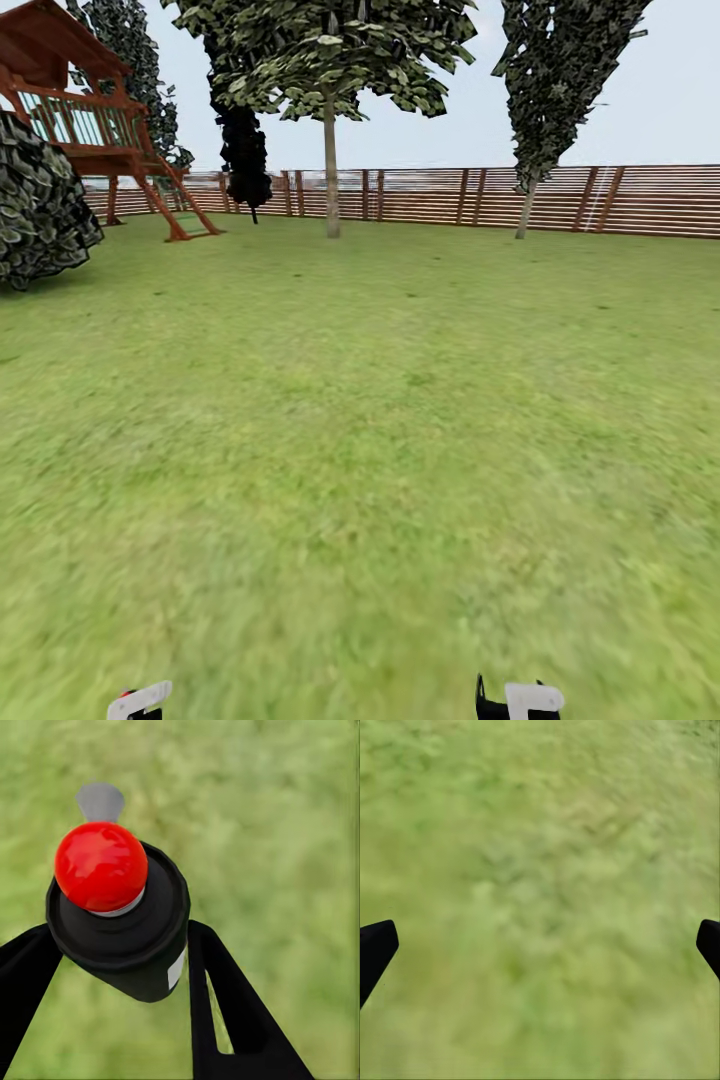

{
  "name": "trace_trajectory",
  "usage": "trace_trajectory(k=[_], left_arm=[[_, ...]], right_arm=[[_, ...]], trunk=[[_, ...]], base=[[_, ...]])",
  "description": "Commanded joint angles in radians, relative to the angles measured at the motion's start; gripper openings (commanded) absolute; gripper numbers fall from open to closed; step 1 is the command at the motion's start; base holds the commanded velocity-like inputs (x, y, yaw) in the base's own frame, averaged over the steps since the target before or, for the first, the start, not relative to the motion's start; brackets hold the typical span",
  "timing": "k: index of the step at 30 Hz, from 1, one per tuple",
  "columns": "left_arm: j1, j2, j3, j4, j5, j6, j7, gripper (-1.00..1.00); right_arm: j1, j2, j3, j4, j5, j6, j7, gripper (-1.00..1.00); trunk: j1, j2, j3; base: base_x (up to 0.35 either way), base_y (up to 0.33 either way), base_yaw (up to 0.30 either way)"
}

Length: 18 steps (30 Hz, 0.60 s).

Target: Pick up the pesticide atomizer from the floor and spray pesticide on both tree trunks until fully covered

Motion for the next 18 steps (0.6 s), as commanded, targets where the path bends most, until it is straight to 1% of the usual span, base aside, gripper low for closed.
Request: trace_trajectory(k=[1,18], left_arm=[[-0.001,0.000,0.007,0.001,-0.011,-0.004,0.002,-1.00],[-0.001,0.000,0.007,0.001,-0.011,-0.004,0.002,-1.00]], right_arm=[[-0.001,0.000,-0.006,0.001,0.010,-0.001,-0.006,1.00],[-0.001,0.000,-0.006,0.001,0.010,-0.001,-0.006,1.00]], trunk=[[0.000,0.000,-0.001],[0.000,0.000,-0.001]], base=[[0.339,0.000,0.000],[0.338,0.000,0.000]])
